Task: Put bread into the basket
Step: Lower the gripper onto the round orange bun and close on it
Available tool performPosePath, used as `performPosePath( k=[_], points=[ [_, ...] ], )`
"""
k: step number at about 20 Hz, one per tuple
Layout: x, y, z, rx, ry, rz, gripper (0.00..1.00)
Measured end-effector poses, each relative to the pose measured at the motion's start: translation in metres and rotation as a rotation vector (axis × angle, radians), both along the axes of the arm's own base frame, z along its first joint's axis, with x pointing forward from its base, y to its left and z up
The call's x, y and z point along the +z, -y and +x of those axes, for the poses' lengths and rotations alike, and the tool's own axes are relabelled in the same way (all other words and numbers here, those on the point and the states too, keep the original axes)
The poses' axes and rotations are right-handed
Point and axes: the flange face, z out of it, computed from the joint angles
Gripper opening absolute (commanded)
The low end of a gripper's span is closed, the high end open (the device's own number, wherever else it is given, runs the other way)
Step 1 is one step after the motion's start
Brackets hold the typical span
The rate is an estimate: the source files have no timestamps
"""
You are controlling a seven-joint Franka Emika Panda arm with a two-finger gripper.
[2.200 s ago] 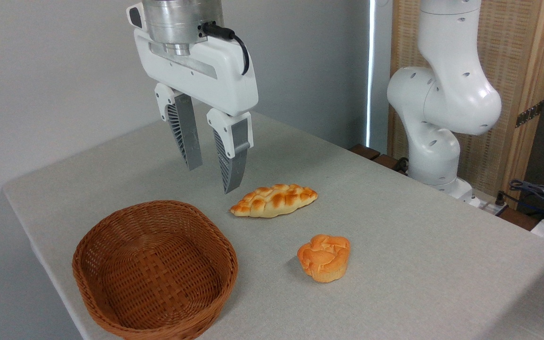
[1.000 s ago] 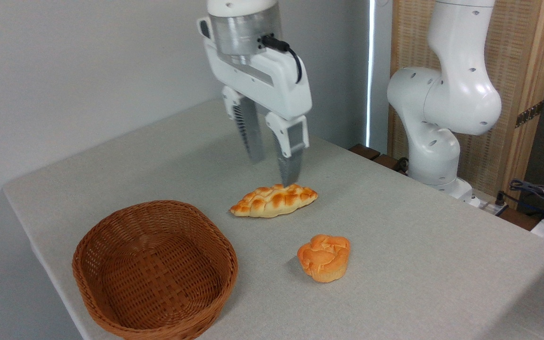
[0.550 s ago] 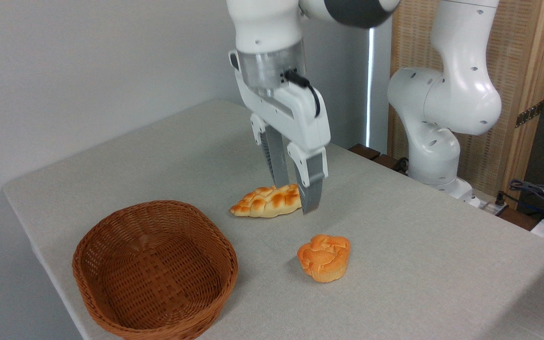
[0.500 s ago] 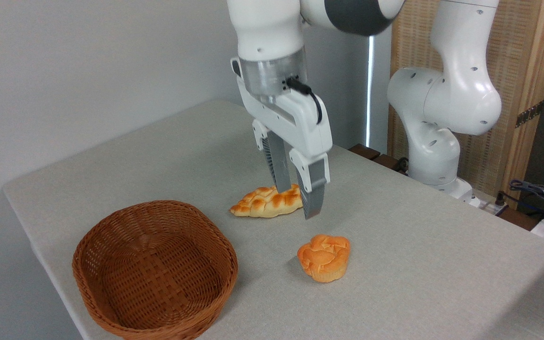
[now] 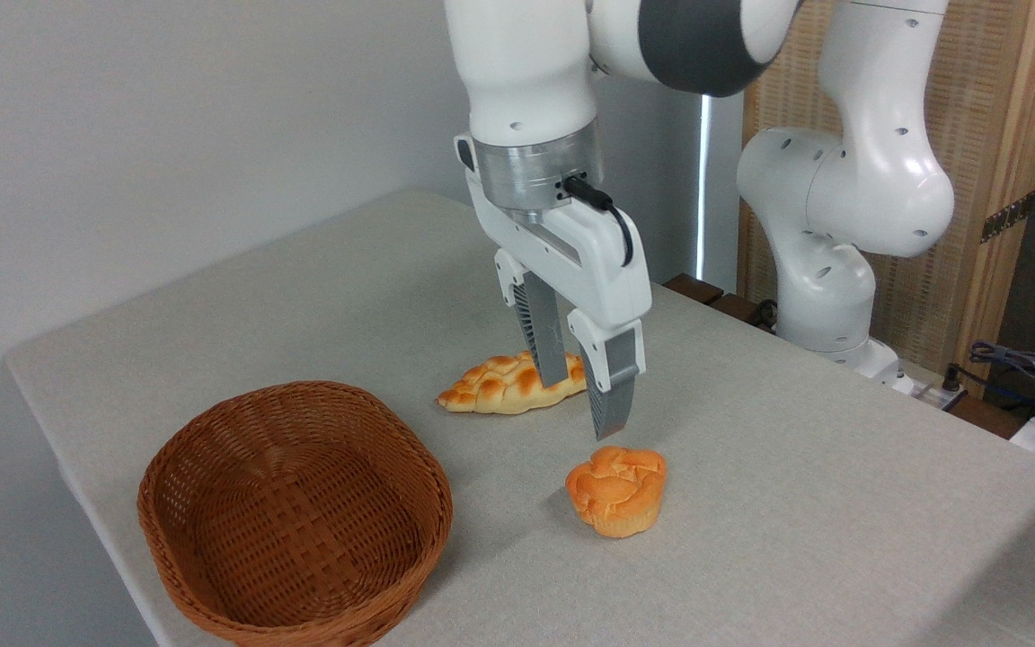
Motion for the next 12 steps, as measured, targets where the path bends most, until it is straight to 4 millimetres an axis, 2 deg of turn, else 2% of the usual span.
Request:
performPosePath(
  k=[5, 12],
  points=[
    [-0.005, -0.004, -0.001, -0.004, -0.002, -0.003, 1.0],
    [-0.023, -0.008, 0.002, -0.04, -0.016, 0.062, 1.0]
  ],
)
